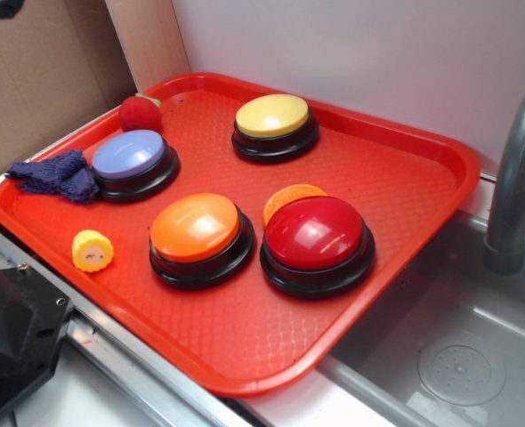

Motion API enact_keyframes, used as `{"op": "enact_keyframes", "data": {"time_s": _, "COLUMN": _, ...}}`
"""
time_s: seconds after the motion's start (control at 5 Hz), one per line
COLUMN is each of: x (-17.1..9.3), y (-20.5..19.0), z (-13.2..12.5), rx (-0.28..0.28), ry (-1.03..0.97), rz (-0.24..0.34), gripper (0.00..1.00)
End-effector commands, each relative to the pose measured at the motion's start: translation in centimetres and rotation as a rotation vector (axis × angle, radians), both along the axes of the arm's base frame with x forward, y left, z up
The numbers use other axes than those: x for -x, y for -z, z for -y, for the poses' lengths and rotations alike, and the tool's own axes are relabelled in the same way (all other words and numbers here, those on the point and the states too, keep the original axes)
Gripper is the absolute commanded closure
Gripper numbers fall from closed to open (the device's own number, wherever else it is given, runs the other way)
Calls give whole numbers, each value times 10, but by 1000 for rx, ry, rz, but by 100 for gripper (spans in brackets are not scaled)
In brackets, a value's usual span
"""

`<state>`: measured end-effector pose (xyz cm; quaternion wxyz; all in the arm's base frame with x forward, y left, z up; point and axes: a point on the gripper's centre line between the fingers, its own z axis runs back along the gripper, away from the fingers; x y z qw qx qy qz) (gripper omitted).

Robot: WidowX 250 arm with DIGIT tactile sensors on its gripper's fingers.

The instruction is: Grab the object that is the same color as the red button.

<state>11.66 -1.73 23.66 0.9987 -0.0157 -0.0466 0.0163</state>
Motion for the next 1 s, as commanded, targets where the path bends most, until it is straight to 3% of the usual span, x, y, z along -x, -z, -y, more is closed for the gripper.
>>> {"op": "enact_keyframes", "data": {"time_s": 0.0, "x": 0, "y": 0, "z": 0, "rx": 0, "ry": 0, "rz": 0, "gripper": 0}}
{"op": "enact_keyframes", "data": {"time_s": 0.8, "x": -21, "y": 22, "z": -55, "rx": -115, "ry": -462, "rz": 101, "gripper": 0}}
